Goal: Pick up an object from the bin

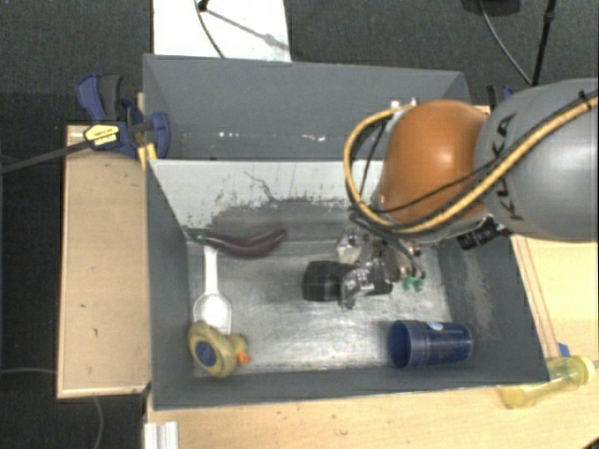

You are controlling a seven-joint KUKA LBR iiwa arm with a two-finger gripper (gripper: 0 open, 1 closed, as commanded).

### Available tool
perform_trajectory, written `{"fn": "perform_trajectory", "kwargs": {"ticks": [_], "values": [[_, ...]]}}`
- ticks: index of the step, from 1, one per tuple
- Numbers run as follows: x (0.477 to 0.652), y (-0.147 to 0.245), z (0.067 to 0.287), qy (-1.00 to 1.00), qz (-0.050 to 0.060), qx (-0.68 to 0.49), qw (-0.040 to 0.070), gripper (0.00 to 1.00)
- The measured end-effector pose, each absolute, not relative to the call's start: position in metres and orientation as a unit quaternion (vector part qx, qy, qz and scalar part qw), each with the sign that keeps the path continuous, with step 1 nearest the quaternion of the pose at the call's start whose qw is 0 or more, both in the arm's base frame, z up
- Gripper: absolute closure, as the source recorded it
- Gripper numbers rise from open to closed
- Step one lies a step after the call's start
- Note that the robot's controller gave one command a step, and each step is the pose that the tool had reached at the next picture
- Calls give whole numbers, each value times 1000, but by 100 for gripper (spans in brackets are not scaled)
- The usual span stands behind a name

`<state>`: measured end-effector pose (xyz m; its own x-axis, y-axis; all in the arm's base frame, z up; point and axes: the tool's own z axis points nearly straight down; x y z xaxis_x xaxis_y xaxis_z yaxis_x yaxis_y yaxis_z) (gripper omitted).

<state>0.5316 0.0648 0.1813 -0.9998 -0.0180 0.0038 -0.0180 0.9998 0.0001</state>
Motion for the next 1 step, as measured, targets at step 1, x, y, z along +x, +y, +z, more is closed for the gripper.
{"fn": "perform_trajectory", "kwargs": {"ticks": [1], "values": [[529,66,229,-1000,0,10,4,100]]}}
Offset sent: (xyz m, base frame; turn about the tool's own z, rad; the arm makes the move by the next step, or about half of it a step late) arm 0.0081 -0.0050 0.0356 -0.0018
